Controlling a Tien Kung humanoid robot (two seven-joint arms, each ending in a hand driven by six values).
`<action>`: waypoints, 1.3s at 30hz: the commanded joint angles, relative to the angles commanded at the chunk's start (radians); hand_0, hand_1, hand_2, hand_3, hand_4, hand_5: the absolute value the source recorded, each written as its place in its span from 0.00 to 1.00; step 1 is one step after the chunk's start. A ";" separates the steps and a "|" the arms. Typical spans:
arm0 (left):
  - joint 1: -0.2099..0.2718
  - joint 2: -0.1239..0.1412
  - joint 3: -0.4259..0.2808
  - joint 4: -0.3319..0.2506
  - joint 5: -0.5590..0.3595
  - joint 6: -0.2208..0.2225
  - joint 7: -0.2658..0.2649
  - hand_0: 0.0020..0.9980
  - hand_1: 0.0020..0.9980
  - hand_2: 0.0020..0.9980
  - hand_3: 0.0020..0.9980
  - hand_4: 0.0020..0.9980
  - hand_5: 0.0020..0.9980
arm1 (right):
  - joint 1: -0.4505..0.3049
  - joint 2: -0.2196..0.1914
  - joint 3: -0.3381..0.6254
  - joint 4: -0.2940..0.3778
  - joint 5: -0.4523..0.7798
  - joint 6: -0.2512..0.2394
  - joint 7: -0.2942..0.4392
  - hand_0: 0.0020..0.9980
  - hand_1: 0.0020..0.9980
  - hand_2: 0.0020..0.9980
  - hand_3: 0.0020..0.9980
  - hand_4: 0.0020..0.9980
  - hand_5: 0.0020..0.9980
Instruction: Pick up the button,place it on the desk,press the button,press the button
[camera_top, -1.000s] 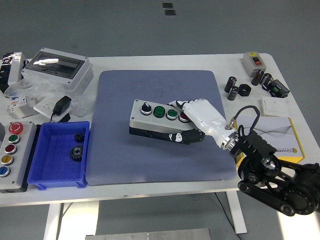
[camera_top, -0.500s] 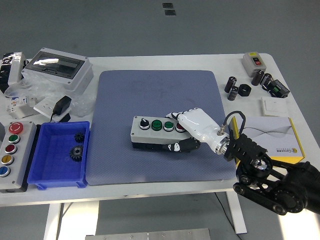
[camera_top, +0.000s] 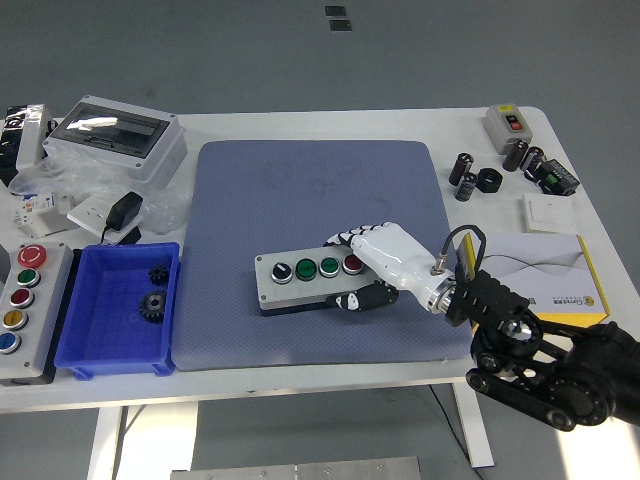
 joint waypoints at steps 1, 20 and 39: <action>0.000 0.000 -0.001 0.000 0.001 0.000 0.000 0.63 0.60 0.54 0.63 0.69 0.62 | -0.001 -0.001 0.002 0.002 0.003 0.004 0.000 0.82 0.77 0.79 0.78 0.51 0.00; 0.001 -0.002 -0.010 0.000 0.010 -0.006 -0.004 0.63 0.60 0.54 0.63 0.69 0.62 | -0.010 -0.035 0.037 0.043 0.136 0.083 0.010 0.86 0.81 0.85 0.91 0.57 0.00; 0.003 -0.006 -0.007 0.000 0.010 -0.012 -0.009 0.63 0.60 0.54 0.63 0.68 0.60 | -0.021 -0.093 0.073 0.118 0.195 0.139 0.008 0.88 0.83 0.91 1.00 0.64 0.02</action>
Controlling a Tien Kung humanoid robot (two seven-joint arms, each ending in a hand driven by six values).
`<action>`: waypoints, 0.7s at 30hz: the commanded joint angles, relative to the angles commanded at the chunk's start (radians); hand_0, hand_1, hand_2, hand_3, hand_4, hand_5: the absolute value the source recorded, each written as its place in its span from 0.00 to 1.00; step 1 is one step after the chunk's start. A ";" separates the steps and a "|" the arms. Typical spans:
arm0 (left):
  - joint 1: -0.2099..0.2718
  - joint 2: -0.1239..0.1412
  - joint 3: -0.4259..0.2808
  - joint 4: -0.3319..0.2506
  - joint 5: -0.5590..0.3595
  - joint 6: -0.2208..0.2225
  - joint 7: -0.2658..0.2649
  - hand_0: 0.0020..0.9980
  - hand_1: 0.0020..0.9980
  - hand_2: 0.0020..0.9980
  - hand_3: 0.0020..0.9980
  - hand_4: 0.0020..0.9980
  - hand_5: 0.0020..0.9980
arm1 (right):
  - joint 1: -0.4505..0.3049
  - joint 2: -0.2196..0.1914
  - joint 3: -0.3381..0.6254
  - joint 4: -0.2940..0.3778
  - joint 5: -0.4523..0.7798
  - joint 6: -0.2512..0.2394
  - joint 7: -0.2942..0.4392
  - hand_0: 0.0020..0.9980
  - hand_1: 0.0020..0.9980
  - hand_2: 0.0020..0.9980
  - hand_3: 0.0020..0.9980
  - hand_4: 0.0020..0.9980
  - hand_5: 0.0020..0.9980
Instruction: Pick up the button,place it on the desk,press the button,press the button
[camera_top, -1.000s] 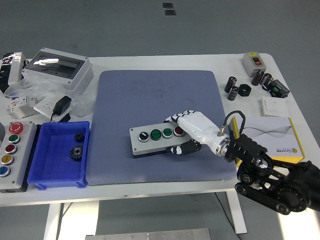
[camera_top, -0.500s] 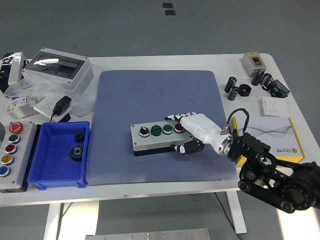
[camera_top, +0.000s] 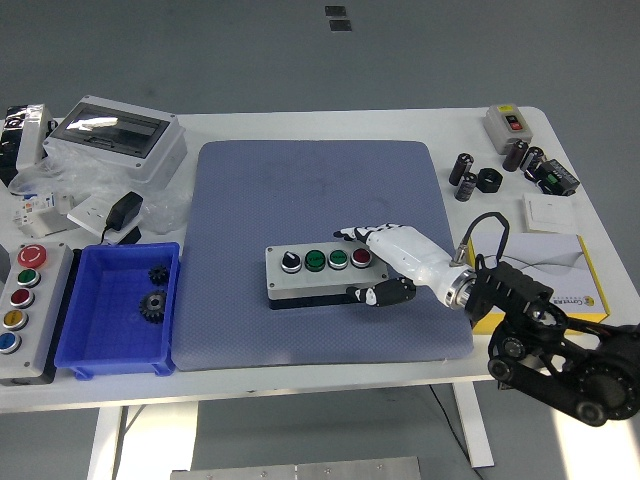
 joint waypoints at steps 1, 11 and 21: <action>0.000 0.000 0.001 0.000 -0.001 0.000 0.000 0.63 0.60 0.54 0.63 0.68 0.60 | -0.002 -0.006 0.005 0.008 0.007 0.007 0.000 0.88 0.83 0.91 1.00 0.64 0.02; 0.001 -0.003 0.010 0.000 -0.010 0.000 0.000 0.63 0.60 0.54 0.62 0.67 0.57 | -0.083 -0.110 0.138 0.155 0.101 0.062 0.029 0.88 0.85 0.92 1.00 0.65 0.01; 0.002 -0.005 0.019 0.000 -0.022 0.002 0.002 0.63 0.60 0.53 0.61 0.66 0.55 | -0.132 -0.171 0.303 0.280 0.124 0.061 0.035 0.89 0.88 0.94 1.00 0.66 0.06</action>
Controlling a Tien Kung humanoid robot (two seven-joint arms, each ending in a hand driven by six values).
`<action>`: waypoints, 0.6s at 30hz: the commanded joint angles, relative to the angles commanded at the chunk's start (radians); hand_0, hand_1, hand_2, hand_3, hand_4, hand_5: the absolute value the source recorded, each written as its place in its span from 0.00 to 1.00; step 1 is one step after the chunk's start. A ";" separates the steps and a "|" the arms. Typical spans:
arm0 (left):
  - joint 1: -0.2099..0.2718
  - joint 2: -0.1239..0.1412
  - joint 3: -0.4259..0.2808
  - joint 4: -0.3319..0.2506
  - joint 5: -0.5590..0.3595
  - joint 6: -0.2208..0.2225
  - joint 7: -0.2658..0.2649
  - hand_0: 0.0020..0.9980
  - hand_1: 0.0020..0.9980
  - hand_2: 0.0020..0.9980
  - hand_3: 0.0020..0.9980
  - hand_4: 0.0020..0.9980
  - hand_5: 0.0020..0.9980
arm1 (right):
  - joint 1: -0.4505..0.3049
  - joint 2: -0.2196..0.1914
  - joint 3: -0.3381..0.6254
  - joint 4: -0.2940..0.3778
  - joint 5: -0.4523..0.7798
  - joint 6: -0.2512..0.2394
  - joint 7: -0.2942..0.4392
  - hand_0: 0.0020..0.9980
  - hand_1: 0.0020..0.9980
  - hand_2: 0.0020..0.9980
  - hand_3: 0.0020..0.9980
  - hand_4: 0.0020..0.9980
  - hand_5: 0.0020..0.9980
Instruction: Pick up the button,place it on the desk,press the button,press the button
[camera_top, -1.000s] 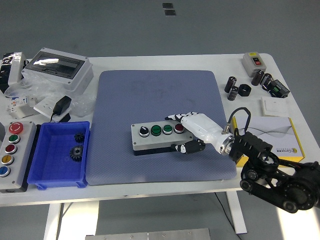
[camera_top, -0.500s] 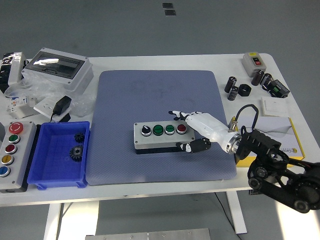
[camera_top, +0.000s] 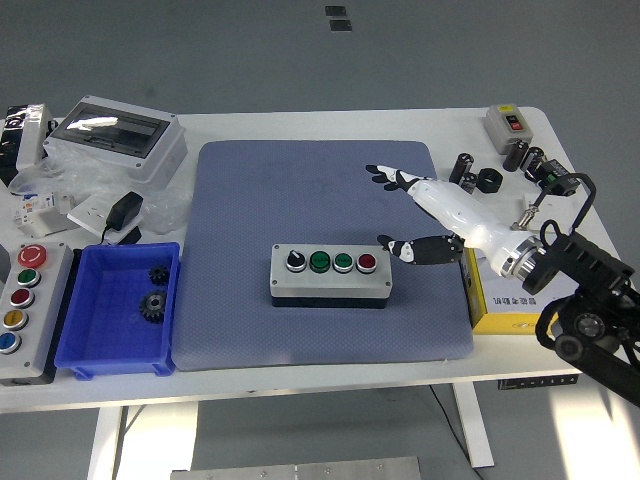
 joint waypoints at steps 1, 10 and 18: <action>0.000 0.000 0.002 0.000 -0.002 0.000 -0.001 0.63 0.60 0.53 0.61 0.66 0.55 | -0.004 -0.004 0.005 0.013 -0.001 0.007 -0.012 0.89 0.88 0.94 1.00 0.66 0.06; 0.007 0.001 -0.008 0.000 0.000 0.004 0.009 0.63 0.60 0.53 0.61 0.66 0.55 | 0.016 -0.037 0.083 0.087 0.122 0.278 -0.255 0.81 0.84 0.88 0.97 0.50 0.14; 0.002 0.000 -0.008 0.000 -0.004 0.003 0.008 0.63 0.60 0.53 0.61 0.65 0.52 | 0.091 -0.047 0.083 0.087 0.214 0.509 -0.433 0.16 0.28 0.34 0.92 0.37 0.05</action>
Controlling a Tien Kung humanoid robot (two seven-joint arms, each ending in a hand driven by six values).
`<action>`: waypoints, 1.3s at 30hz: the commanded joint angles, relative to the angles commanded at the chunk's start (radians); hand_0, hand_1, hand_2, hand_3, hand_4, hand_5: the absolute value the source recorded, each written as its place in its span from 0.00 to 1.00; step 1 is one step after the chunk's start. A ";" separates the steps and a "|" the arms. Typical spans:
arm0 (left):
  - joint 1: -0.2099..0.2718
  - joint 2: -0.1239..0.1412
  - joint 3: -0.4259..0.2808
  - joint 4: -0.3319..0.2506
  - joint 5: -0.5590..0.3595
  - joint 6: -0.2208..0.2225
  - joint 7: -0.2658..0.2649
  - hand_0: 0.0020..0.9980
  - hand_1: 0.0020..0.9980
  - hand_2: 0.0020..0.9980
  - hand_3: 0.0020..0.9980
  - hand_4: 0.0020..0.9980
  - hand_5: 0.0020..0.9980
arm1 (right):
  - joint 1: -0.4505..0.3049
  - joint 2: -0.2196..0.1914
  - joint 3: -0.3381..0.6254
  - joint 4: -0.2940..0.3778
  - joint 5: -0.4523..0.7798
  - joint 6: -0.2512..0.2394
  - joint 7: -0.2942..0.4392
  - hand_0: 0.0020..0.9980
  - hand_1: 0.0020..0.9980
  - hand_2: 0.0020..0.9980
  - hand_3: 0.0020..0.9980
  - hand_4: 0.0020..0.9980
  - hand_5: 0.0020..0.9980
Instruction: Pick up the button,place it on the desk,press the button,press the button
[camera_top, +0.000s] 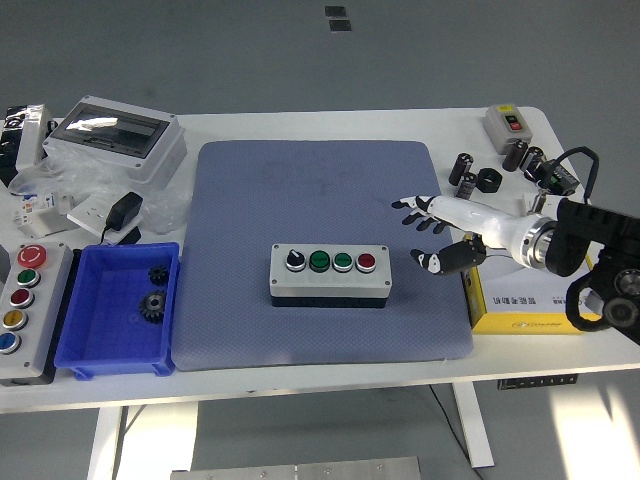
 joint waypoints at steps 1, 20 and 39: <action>0.000 0.000 0.000 0.000 -0.001 0.000 0.000 0.63 0.60 0.53 0.61 0.65 0.52 | 0.007 0.001 -0.008 0.000 0.007 0.020 -0.008 0.16 0.28 0.34 0.92 0.37 0.05; -0.002 0.001 -0.007 0.000 0.002 -0.006 -0.003 0.63 0.60 0.53 0.61 0.65 0.52 | 0.057 0.083 -0.092 -0.020 0.039 0.044 0.004 0.00 0.11 0.23 0.87 0.36 0.00; -0.004 0.000 -0.009 0.000 0.008 -0.013 -0.010 0.63 0.60 0.53 0.61 0.66 0.53 | 0.035 0.119 -0.090 -0.108 0.016 0.018 0.011 0.00 0.10 0.21 0.84 0.40 0.00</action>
